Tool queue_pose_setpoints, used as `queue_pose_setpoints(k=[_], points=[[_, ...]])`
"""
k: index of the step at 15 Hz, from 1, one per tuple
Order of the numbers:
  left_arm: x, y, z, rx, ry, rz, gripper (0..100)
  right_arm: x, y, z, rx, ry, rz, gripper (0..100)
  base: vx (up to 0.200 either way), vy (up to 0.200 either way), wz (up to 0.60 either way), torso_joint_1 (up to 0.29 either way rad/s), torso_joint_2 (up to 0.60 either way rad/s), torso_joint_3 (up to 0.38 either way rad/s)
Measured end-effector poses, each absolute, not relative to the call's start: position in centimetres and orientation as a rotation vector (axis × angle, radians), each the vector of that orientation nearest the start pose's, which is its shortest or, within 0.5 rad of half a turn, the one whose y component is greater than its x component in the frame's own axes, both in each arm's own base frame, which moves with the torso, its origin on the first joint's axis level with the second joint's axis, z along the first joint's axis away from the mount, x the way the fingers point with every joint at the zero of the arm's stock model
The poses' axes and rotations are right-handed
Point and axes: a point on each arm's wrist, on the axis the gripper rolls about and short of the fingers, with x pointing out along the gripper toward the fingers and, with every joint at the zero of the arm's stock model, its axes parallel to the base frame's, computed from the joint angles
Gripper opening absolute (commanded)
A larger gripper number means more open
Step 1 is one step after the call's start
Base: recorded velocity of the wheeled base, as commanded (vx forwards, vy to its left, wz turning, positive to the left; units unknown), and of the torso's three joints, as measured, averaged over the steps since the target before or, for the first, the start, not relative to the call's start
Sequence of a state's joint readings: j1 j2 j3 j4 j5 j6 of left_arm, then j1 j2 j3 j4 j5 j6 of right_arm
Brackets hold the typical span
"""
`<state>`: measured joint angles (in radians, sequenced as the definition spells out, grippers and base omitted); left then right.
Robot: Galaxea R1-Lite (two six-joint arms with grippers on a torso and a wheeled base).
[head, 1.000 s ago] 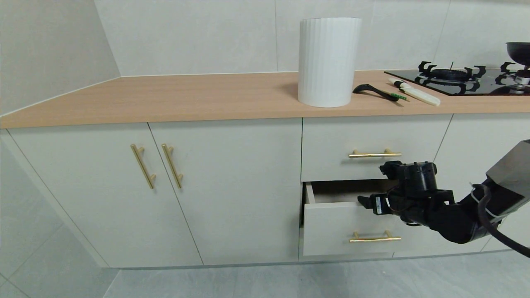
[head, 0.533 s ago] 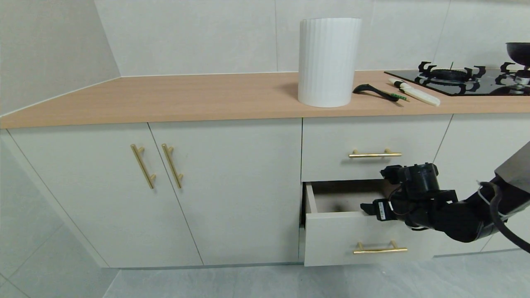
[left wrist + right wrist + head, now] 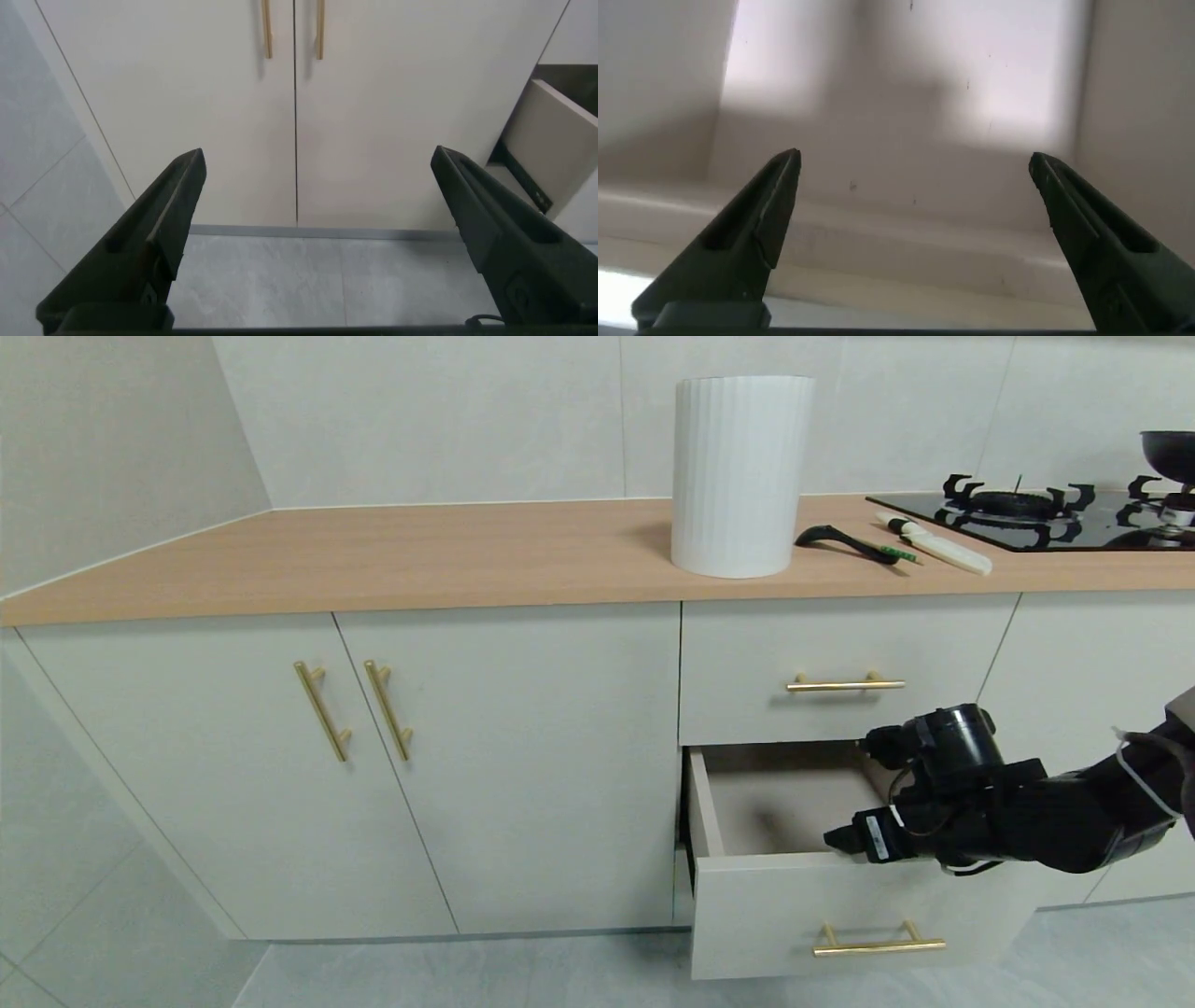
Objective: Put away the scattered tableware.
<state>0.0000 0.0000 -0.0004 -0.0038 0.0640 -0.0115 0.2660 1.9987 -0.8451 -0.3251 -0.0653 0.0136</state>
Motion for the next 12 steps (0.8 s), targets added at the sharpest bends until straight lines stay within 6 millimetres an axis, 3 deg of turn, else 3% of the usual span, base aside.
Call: queue_pose_setpoints(k=[12], points=[[-2.3, 0.1, 7.6, -0.012, -0.005, 0.064, 100, 28.2, 8.3, 7.1, -0.371, 1.107, 0.298, 100, 0.0, 0.0, 0.0, 0.0, 0.0, 0.0]])
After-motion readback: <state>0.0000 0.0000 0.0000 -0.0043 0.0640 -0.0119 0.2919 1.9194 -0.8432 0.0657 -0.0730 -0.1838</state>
